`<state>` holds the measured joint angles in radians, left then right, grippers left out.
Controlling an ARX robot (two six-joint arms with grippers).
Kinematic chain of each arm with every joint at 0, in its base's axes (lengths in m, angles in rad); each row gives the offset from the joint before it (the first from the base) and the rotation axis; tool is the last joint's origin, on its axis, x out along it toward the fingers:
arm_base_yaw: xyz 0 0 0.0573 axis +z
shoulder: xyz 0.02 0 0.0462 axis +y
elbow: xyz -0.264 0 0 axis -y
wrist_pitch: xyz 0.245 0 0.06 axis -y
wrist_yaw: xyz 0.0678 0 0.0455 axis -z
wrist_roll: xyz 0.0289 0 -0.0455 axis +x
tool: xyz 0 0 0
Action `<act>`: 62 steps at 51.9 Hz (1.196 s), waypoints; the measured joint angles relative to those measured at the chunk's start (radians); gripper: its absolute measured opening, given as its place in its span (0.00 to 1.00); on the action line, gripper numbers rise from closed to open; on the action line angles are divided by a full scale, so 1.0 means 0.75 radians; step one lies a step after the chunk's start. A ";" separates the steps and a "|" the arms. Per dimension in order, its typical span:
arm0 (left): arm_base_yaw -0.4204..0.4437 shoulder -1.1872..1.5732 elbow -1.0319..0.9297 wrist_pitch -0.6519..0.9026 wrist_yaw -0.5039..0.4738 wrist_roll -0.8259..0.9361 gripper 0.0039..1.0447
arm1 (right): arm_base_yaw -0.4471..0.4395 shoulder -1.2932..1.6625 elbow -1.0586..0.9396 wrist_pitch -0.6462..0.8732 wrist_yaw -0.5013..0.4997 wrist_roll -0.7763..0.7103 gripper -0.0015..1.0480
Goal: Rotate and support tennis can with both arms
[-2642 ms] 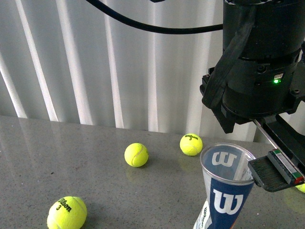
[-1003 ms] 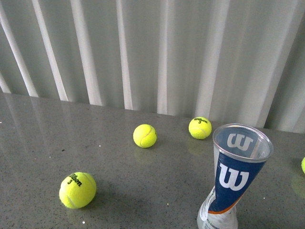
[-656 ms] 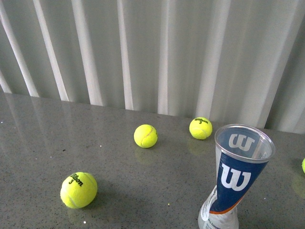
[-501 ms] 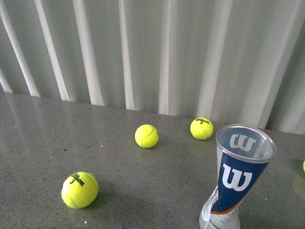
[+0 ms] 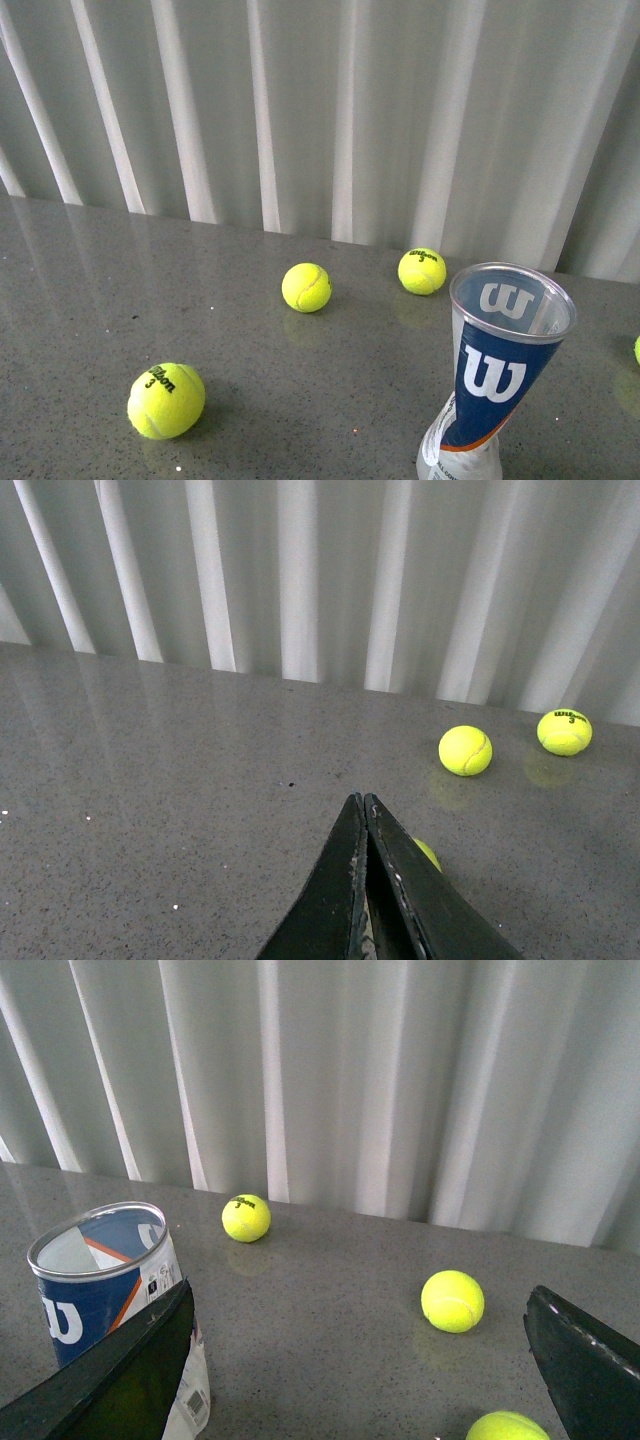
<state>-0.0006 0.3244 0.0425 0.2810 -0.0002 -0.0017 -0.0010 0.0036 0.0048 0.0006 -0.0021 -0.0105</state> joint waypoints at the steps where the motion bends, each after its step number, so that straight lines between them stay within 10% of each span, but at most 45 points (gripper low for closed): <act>1: 0.000 -0.009 -0.003 -0.006 -0.001 0.000 0.03 | 0.000 0.000 0.000 0.000 0.000 0.000 0.93; 44: 0.000 -0.427 -0.024 -0.373 0.000 -0.001 0.03 | 0.000 0.000 0.000 0.000 0.000 0.000 0.93; 62: 0.000 -0.428 -0.024 -0.374 -0.001 -0.001 0.70 | 0.000 0.000 0.000 0.000 0.000 0.000 0.93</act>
<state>-0.0006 0.0036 0.0246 0.0006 -0.0006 -0.0025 -0.0010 0.0036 0.0048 0.0006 -0.0021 -0.0105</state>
